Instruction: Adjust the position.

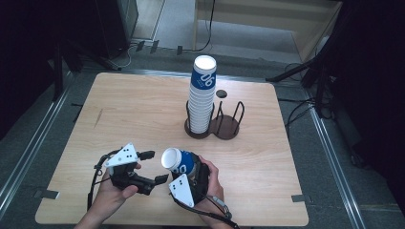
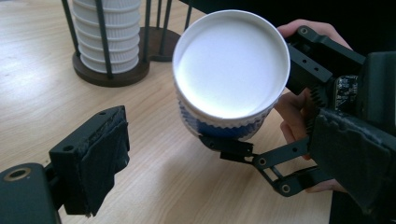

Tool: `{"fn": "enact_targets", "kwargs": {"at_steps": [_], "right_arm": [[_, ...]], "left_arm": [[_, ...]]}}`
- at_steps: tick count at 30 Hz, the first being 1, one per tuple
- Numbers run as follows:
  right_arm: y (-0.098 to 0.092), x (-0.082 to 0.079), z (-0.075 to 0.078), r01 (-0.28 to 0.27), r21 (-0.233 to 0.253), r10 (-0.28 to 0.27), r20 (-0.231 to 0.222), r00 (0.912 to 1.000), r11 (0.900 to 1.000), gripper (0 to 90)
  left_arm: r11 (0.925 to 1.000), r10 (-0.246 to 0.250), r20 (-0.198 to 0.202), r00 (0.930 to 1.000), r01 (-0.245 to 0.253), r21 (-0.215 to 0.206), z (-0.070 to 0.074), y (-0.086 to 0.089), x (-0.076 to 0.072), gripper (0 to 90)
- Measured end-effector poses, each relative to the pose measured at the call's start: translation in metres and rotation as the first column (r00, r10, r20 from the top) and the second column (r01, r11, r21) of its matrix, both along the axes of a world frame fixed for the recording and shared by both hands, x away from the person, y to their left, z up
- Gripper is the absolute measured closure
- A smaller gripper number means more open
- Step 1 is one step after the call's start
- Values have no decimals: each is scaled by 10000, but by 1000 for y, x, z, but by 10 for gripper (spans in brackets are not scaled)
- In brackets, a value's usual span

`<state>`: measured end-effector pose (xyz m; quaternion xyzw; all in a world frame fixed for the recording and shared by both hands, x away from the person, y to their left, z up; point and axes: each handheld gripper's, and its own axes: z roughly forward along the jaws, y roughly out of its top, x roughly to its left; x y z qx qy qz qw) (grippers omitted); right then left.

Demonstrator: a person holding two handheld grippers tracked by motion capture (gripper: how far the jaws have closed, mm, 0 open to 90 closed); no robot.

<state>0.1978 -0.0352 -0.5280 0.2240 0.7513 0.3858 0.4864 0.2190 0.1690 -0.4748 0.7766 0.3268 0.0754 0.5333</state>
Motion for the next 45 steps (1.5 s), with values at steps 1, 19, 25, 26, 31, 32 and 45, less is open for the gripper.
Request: {"fn": "enact_targets", "kwargs": {"at_steps": [1, 19, 25, 26, 31, 32, 45], "right_arm": [[1, -1, 0, -69, -102, 69, 76, 9999, 9999, 203], [18, -13, -9, -784, -685, 796, 145, 9967, 9946, 188], [17, -13, -5, -890, -164, 887, -175, 9959, 9959, 140], [16, -13, -4, -966, -93, 964, -197, 9952, 9953, 130], [14, -14, 1, -937, 183, 939, -86, 9955, 9954, 102], [13, -14, 2, -909, 253, 910, -23, 9958, 9955, 98], [4, -10, 11, -812, 1755, 974, -859, 9915, 9811, 70]], "left_arm": [[10000, -9, -25, 10000, 9, -12, 0, 0, 0, 63], [9993, -285, -291, 9992, 292, 233, -3, -5, 1, 281], [9999, 136, -131, 9998, -136, 63, -2, 0, 2, 287], [9996, 269, -42, 9996, -269, 27, -2, 1, 2, 287], [9944, 972, 335, 9947, -957, -443, -2, 8, 3, 287], [9920, 1150, 359, 9927, -1129, -558, -2, 9, 4, 287], [9624, 2607, 1043, 9598, -2499, -1064, 0, 26, 5, 286]]}}
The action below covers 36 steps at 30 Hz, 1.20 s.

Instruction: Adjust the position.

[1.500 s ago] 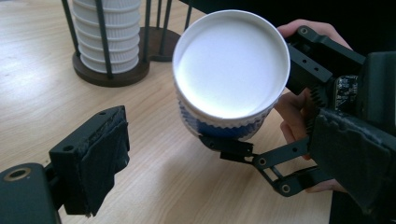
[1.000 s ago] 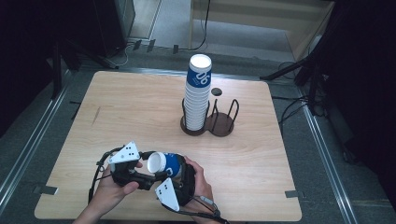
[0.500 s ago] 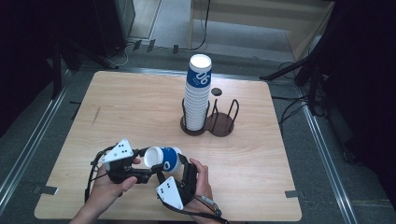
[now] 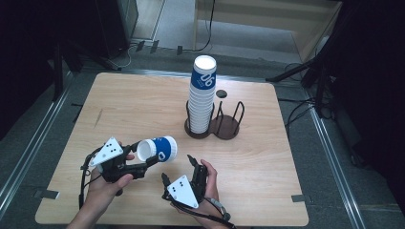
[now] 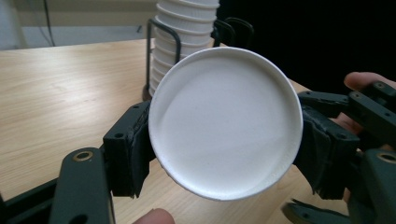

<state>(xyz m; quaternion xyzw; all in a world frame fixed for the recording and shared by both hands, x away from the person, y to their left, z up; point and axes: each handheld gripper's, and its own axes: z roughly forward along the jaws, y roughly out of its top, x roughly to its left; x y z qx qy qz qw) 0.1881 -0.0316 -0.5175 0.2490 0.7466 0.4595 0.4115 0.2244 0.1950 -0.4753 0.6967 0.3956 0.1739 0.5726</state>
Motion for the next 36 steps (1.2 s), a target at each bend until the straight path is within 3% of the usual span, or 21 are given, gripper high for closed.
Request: {"fn": "enact_targets", "kwargs": {"at_steps": [2, 5, 9, 13, 17, 19, 21, 24, 28, 31, 32, 33, 36], "right_arm": [[2, 0, 0, 165, 18, -165, -169, 9997, 9999, 70], [2, 1, 0, 256, 272, -241, -545, 9982, 9993, 80], [-1, 3, 6, 429, 707, -387, -596, 9975, 9966, 89], [-3, 4, 13, 899, 1116, -845, -521, 9951, 9897, 120], [-2, 8, 19, 1254, 1941, -1059, -1075, 9885, 9729, 147], [-3, 11, 22, 1492, 2539, -1104, -1608, 9808, 9556, 162], [-3, 12, 25, 1834, 3251, -1114, -2277, 9673, 9277, 158], [-1, 14, 28, 2305, 3816, -1239, -2837, 9509, 8951, 104], [-1, 16, 33, 3032, 4859, -1246, -3654, 9225, 8197, 79], [-1, 18, 38, 3476, 5305, -1289, -4052, 9051, 7731, 78], [-1, 18, 40, 3600, 5524, -1178, -4247, 8976, 7518, 78], [-1, 19, 41, 3665, 5651, -1137, -4316, 8949, 7392, 80], [0, 19, 44, 4069, 6102, -1021, -4707, 8764, 6797, 86]], "left_arm": [[9997, 51, 54, 10000, -50, -235, -1, 2, 1, 286], [9970, 537, 408, 9977, -512, -581, -2, 5, 1, 286], [9925, 680, 475, 9966, -628, -1052, -3, 9, 2, 287], [9880, 937, 1014, 9904, -799, -1322, -6, 11, 2, 287], [9872, 975, 1423, 9850, -776, -1395, -9, 12, 2, 289], [9854, 988, 1448, 9845, -765, -1523, -10, 12, 2, 289], [9842, 1004, 1557, 9827, -751, -1606, -11, 11, 2, 289], [9832, 985, 1730, 9800, -691, -1687, -13, 10, 3, 289], [9790, 1132, 2001, 9732, -749, -1895, -17, 9, 3, 289], [9789, 1145, 2053, 9720, -752, -1899, -18, 9, 3, 289], [9788, 1159, 2083, 9712, -759, -1904, -18, 8, 3, 289], [9784, 1178, 2111, 9703, -771, -1917, -18, 8, 3, 289], [9783, 1198, 2205, 9680, -773, -1923, -19, 7, 3, 289]]}}
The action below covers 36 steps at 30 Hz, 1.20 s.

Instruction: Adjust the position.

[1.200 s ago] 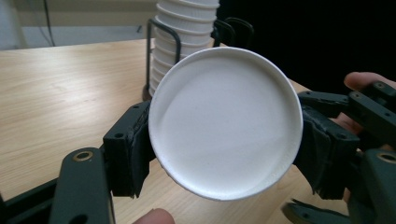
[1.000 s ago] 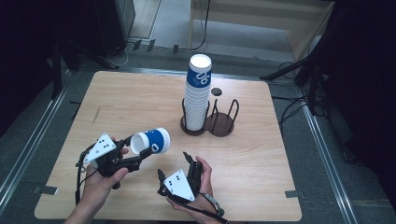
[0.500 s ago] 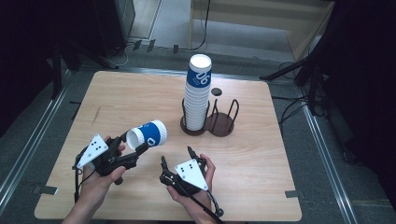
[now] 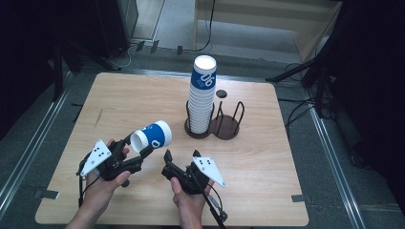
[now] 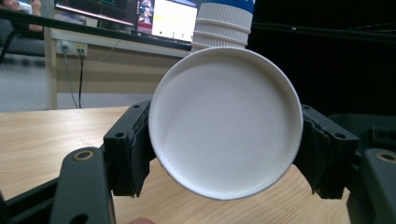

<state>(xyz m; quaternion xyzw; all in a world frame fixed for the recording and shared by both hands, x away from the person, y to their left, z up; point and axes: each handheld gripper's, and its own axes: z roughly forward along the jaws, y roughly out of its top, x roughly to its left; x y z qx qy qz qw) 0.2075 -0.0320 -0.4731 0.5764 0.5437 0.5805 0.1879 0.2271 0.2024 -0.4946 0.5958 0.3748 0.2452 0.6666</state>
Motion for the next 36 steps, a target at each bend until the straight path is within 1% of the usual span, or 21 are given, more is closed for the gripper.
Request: {"fn": "enact_targets", "kwargs": {"at_steps": [2, 3, 5, 8, 11, 12, 13, 15, 18, 21, 22, 23, 26, 27, 28, 29, 31, 33, 34, 35, 36], "right_arm": [[1, 1, 1, 102, 618, -85, -271, 9996, 9980, 88], [1, 1, 1, 135, 984, -93, -438, 9990, 9951, 89], [2, 2, 2, 194, 1725, -68, -732, 9973, 9848, 90], [7, 2, 3, 268, 2430, -13, -1048, 9945, 9696, 90], [11, 4, 4, 428, 3126, 3, -1363, 9907, 9489, 90], [13, 4, 5, 458, 3427, 61, -1488, 9889, 9383, 90], [13, 5, 5, 512, 3539, 54, -1572, 9875, 9339, 90], [15, 6, 5, 620, 3965, 140, -1859, 9825, 9159, 90], [15, 9, 3, 793, 4555, 319, -2314, 9723, 8867, 90], [15, 11, 2, 954, 5198, 554, -2671, 9621, 8489, 90], [15, 12, 1, 1051, 5314, 577, -2807, 9580, 8406, 90], [15, 13, 0, 1115, 5542, 705, -2966, 9524, 8249, 90], [14, 16, -2, 1235, 6024, 978, -3211, 9420, 7886, 90], [14, 17, -2, 1278, 6179, 1113, -3334, 9362, 7758, 90], [13, 19, -4, 1300, 6401, 1272, -3397, 9319, 7572, 90], [12, 20, -4, 1371, 6522, 1359, -3501, 9268, 7456, 90], [11, 22, -6, 1423, 6791, 1526, -3551, 9223, 7201, 90], [10, 24, -8, 1560, 7080, 1747, -3710, 9121, 6888, 90], [11, 24, -8, 1600, 7170, 1805, -3738, 9098, 6784, 90], [11, 25, -9, 1668, 7248, 1888, -3822, 9046, 6685, 90], [12, 26, -9, 1697, 7363, 2006, -3860, 9004, 6551, 90]], "left_arm": [[10000, 19, 51, 10000, -19, -51, 0, -1, 0, 289], [10000, 40, 98, 9999, -39, -73, -1, -1, 0, 289], [10000, 20, 138, 9999, -19, -83, -1, -2, -1, 289], [10000, 10, 164, 9999, -9, -81, -2, -4, -1, 289], [10000, -49, 250, 9997, 49, 19, -2, -5, -1, 289], [10000, -56, 245, 9997, 55, 7, -2, -6, -2, 289], [10000, -83, 249, 9997, 83, -32, -2, -6, -2, 289], [10000, -93, 303, 9995, 92, 19, -2, -7, -2, 289], [9999, -118, 337, 9994, 118, -11, -2, -7, -2, 289], [9999, -155, 324, 9994, 157, -60, -2, -8, -2, 289], [9999, -169, 306, 9994, 170, -29, -2, -9, -3, 289], [9998, -181, 313, 9993, 181, 7, -3, -9, -3, 289], [9998, -212, 358, 9991, 211, 32, -2, -11, -3, 289], [9998, -213, 391, 9990, 212, 43, -2, -11, -4, 289], [9998, -213, 397, 9990, 211, 55, -2, -11, -4, 289], [9997, -226, 393, 9990, 224, 40, -2, -11, -4, 289], [9997, -236, 406, 9989, 233, 74, -3, -11, -4, 289], [9997, -253, 408, 9988, 251, 67, -3, -11, -4, 289], [9996, -259, 409, 9988, 256, 69, -3, -11, -4, 289], [9996, -276, 421, 9987, 272, 91, -3, -12, -4, 289], [9996, -282, 432, 9987, 278, 111, -3, -12, -4, 289]]}}
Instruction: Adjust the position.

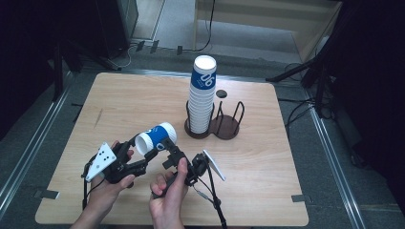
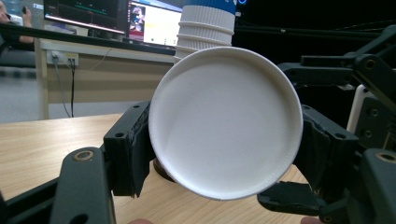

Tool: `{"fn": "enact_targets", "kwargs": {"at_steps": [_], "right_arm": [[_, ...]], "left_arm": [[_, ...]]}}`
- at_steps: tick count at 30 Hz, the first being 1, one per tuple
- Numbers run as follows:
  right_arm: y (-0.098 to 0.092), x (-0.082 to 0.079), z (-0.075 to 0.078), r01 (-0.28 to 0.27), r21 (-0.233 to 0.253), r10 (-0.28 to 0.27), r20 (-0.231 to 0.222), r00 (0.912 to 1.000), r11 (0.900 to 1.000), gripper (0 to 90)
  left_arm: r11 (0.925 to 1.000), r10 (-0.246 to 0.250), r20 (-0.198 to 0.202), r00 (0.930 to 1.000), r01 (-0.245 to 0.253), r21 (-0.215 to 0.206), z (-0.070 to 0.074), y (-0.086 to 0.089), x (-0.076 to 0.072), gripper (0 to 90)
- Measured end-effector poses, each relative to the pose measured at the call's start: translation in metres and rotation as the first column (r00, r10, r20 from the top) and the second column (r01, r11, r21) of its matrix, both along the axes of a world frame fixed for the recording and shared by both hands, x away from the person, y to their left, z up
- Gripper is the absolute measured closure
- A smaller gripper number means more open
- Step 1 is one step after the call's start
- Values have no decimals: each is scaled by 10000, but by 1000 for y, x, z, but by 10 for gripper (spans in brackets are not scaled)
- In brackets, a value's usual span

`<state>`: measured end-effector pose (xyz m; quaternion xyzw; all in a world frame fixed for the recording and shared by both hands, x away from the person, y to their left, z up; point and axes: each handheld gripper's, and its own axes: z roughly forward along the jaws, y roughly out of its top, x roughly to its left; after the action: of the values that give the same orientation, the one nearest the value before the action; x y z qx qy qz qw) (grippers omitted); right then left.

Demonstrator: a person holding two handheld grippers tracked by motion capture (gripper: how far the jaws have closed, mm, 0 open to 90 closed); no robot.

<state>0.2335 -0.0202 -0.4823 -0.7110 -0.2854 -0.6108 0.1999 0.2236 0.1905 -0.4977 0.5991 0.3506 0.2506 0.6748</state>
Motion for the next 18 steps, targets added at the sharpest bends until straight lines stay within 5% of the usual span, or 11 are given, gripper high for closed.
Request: {"fn": "enact_targets", "kwargs": {"at_steps": [8, 18], "right_arm": [[0, 9, -2, 53, 937, -13, -425, 9991, 9956, 90], [3, 22, -6, -238, 1321, 348, -815, 9961, 9909, 85]], "left_arm": [[9999, -104, 53, 9999, 104, 43, -1, -1, 0, 289], [9998, -159, 116, 9998, 158, 149, 0, -3, -2, 289]]}}
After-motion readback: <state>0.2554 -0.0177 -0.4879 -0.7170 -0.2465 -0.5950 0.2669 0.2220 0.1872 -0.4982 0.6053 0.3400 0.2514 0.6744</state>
